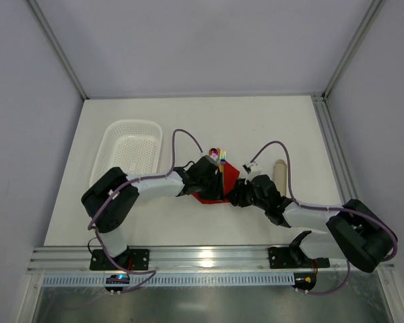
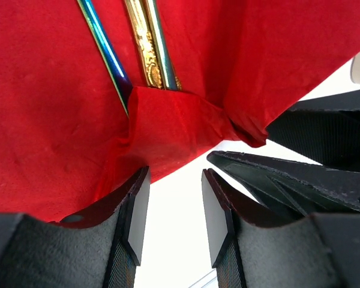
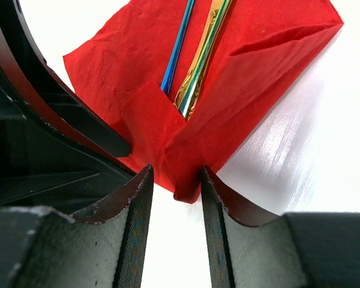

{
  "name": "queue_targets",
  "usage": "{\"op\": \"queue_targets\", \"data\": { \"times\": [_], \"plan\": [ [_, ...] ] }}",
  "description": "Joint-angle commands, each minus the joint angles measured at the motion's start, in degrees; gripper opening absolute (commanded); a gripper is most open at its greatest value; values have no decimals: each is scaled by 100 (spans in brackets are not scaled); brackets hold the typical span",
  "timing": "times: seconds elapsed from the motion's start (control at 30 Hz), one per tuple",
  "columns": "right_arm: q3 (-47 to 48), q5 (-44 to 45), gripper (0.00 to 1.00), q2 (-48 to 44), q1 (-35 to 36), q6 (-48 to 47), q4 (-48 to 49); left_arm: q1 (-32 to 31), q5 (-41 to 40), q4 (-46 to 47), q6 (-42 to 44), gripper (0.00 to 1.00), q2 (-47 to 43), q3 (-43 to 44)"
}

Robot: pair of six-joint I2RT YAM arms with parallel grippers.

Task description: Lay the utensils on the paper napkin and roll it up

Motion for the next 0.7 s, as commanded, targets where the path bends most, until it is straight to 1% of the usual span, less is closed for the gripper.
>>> {"op": "queue_targets", "data": {
  "times": [0.0, 0.1, 0.23, 0.4, 0.53, 0.67],
  "plan": [
    [237, 126, 40, -75, 43, -80, 248, 55, -254, -437, -65, 44, -101, 190],
    [256, 161, 40, -40, 43, -89, 186, 64, -316, -533, -48, 44, -163, 146],
    [264, 197, 40, -75, 43, -28, 46, 73, -290, -630, -39, 41, -23, 163],
    [273, 170, 40, -329, 43, -124, -78, 81, -219, -525, -56, 41, 101, 154],
    [255, 31, 40, -392, 43, -186, 115, 90, -202, -507, -56, 41, 127, 163],
    [255, -242, 40, -93, 52, -151, 432, 90, -158, -516, -48, 41, 180, 181]
  ]
}}
